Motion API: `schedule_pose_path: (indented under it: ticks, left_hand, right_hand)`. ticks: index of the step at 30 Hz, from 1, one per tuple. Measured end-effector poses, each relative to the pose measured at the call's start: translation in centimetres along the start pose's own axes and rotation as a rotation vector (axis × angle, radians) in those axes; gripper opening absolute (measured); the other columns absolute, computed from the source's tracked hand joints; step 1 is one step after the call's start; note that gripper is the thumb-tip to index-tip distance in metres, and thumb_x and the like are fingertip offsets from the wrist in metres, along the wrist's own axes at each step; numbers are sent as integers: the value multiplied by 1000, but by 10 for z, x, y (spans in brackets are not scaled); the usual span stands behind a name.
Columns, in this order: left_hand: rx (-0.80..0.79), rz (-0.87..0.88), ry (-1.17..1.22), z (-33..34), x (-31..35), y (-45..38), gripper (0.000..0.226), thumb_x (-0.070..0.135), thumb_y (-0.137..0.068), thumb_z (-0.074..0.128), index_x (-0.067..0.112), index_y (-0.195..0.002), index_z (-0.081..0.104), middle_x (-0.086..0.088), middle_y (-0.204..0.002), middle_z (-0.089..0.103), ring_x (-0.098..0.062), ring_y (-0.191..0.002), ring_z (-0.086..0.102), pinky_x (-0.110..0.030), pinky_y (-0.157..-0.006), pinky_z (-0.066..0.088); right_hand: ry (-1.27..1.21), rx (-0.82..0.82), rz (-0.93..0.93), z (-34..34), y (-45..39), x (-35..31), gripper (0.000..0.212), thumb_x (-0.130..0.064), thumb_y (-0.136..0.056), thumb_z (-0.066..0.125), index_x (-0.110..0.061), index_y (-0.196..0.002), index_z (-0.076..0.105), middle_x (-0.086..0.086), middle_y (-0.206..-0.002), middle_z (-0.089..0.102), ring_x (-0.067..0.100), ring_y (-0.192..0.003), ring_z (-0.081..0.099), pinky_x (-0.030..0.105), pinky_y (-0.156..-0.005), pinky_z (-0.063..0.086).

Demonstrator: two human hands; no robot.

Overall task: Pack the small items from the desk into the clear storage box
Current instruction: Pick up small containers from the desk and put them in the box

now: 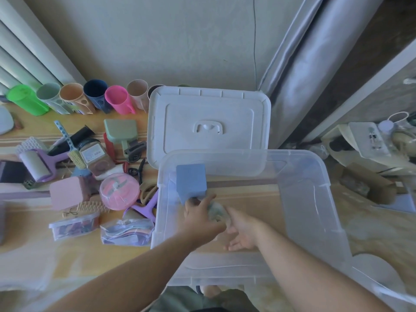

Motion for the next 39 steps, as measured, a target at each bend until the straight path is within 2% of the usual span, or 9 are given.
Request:
schedule_pose_path:
  ticks: [3, 6, 10, 14, 21, 27, 32, 36, 39]
  left_hand:
    - [-66, 22, -10, 2, 7, 8, 73, 38, -60, 70, 49, -128, 46, 7, -122, 25, -21, -116, 46, -38, -98, 55]
    - [-156, 33, -277, 7, 3, 13, 64, 34, -65, 76, 35, -119, 41, -1, -121, 27, -24, -101, 50, -35, -91, 56]
    - [-265, 61, -641, 8, -12, 21, 63, 25, -83, 72, 24, -137, 40, -10, -125, 46, -32, -103, 60, -38, -90, 54]
    - [-317, 60, -875, 8, -21, 32, 61, 11, -93, 62, 19, -148, 36, -14, -125, 52, -35, -113, 58, -42, -91, 50]
    - [-379, 192, -1297, 20, -4, 54, 60, 23, -98, 54, 25, -155, 33, -15, -160, 23, -47, -142, 28, -57, -111, 29]
    - [-555, 69, -1376, 15, -31, 53, 62, 24, -99, 51, 22, -158, 31, -9, -170, 14, -49, -153, -6, -65, -120, -8]
    - [-304, 360, -1177, -12, 19, 66, 43, 23, -100, 48, 27, -142, 53, -7, -144, 52, -40, -137, 41, -52, -113, 28]
    - [119, 716, -520, -105, 65, 100, 33, 14, -92, 56, 30, -116, 71, 4, -110, 63, -19, -95, 59, -29, -78, 44]
    - [481, 580, -364, -204, 9, 101, 26, 10, -86, 66, 27, -105, 74, 6, -102, 60, -15, -93, 55, -23, -75, 43]
  right_hand:
    - [-48, -276, -87, 17, 11, -10, 69, -78, -93, 49, -14, -109, 70, 16, -98, 67, 31, -76, 65, 31, -62, 53]
    - [-67, -75, -194, -6, 11, -20, 47, -36, -93, 78, -29, -132, 55, 11, -109, 69, 22, -63, 58, 32, -55, 55]
    - [74, 88, -282, -16, -6, -20, 60, 15, -91, 66, -19, -140, 57, 3, -123, 67, 21, -83, 67, 35, -63, 59]
    - [399, 220, -430, -2, -5, -33, 63, 14, -80, 73, -18, -134, 68, -1, -127, 68, 22, -117, 65, 36, -100, 55]
    - [589, 307, -572, 13, 12, -52, 39, -5, -78, 70, -40, -95, 74, -13, -100, 76, 9, -96, 71, 31, -91, 59]
    - [832, 130, -561, 35, 29, -48, 40, -14, -94, 59, -36, -125, 72, -22, -119, 71, 2, -115, 64, 20, -106, 47]
    - [1383, 337, -622, 27, 41, -51, 82, -30, -98, 51, -35, -167, 8, -9, -176, 10, 23, -160, 17, 44, -126, 27]
    - [1028, 658, -712, -7, 85, -79, 59, -23, -98, 54, -27, -156, 46, 2, -156, 51, 28, -138, 52, 39, -106, 47]
    - [902, 880, -999, 5, 140, -119, 60, -7, -85, 69, -16, -144, 59, 13, -133, 58, 40, -116, 60, 46, -95, 50]
Point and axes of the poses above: each hand's wrist, its own y-axis away from the middle knuckle, its own z-axis out of the palm, x = y × z, the point moved 10 cm from there along -y, towards the middle knuckle
